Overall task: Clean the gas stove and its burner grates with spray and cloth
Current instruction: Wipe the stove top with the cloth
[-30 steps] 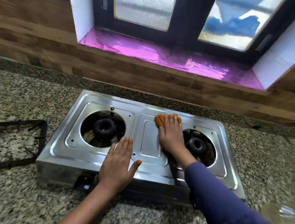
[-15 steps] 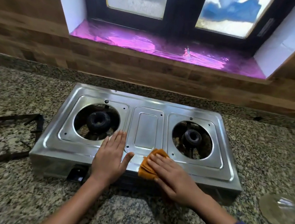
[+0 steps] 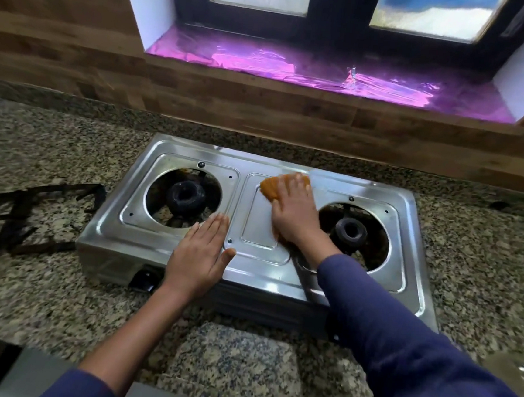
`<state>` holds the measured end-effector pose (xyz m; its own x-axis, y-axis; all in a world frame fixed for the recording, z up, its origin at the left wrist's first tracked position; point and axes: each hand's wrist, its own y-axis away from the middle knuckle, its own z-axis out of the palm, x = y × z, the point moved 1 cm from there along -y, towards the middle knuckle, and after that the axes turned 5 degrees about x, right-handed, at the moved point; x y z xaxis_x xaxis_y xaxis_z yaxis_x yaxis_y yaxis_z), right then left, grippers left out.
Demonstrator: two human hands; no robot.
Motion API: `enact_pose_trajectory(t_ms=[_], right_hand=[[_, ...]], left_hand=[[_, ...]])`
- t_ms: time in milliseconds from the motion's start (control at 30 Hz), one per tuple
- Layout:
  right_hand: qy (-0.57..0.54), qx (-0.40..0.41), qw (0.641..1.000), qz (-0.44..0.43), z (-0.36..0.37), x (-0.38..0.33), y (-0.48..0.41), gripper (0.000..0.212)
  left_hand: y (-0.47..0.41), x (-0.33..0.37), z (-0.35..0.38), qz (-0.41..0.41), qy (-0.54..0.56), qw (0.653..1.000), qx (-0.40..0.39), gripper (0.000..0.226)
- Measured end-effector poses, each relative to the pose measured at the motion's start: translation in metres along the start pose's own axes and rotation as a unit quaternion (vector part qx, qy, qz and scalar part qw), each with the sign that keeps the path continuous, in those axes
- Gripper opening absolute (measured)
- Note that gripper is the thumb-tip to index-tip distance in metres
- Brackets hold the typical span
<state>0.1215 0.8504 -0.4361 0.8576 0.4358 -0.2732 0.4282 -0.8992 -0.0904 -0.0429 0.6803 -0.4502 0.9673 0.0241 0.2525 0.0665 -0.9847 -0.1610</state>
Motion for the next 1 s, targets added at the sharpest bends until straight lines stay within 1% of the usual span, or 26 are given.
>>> enact_pose_trajectory(t_ms=[67, 133, 200, 233, 367, 467, 500, 567, 633, 700, 800, 900, 1000], right_hand=[[-0.044, -0.027, 0.993, -0.105, -0.002, -0.014, 0.031, 0.060], [-0.087, -0.056, 0.975, -0.194, -0.002, -0.029, 0.065, 0.058], [-0.119, -0.068, 0.960, -0.243, -0.002, -0.033, 0.094, 0.054], [-0.134, -0.071, 0.957, -0.249, -0.003, -0.030, 0.103, 0.052], [-0.175, -0.060, 0.960, -0.208, -0.017, 0.000, 0.124, 0.046], [-0.158, 0.000, 0.978, -0.134, -0.023, 0.023, 0.145, 0.045], [-0.138, 0.024, 0.985, -0.096, -0.023, 0.029, 0.152, 0.047], [-0.085, 0.058, 0.994, -0.029, -0.022, 0.029, 0.162, 0.053], [-0.042, 0.063, 0.997, 0.010, -0.017, 0.023, 0.163, 0.062], [-0.018, 0.047, 0.998, 0.023, -0.011, 0.008, 0.152, 0.070], [-0.008, 0.007, 1.000, 0.017, 0.001, -0.031, 0.126, 0.080], [-0.014, -0.011, 1.000, 0.013, 0.014, -0.086, 0.103, 0.073], [-0.025, -0.017, 0.999, -0.014, 0.031, -0.145, 0.088, 0.072]], left_hand=[[0.000, 0.000, 0.001, -0.002, 0.003, 1.000, 0.006, 0.084], [0.000, -0.001, 0.000, -0.005, 0.013, 1.000, 0.015, 0.084], [0.002, 0.001, -0.001, -0.015, 0.024, 0.999, 0.025, 0.085], [0.004, 0.001, -0.002, -0.022, 0.025, 0.999, 0.030, 0.085], [0.011, 0.001, -0.006, -0.025, 0.010, 0.999, 0.039, 0.081], [0.031, -0.010, -0.010, -0.033, -0.015, 0.998, 0.045, 0.074], [0.039, -0.018, -0.011, -0.049, -0.022, 0.997, 0.053, 0.071], [0.054, -0.042, -0.015, -0.106, -0.034, 0.991, 0.073, 0.069], [0.062, -0.068, -0.023, -0.163, -0.053, 0.982, 0.084, 0.073], [0.064, -0.095, -0.033, -0.199, -0.061, 0.974, 0.095, 0.079], [0.061, -0.132, -0.045, -0.214, -0.055, 0.971, 0.093, 0.086], [0.063, -0.157, -0.050, -0.192, -0.043, 0.977, 0.088, 0.091], [0.067, -0.172, -0.049, -0.141, 0.002, 0.986, 0.086, 0.086]])
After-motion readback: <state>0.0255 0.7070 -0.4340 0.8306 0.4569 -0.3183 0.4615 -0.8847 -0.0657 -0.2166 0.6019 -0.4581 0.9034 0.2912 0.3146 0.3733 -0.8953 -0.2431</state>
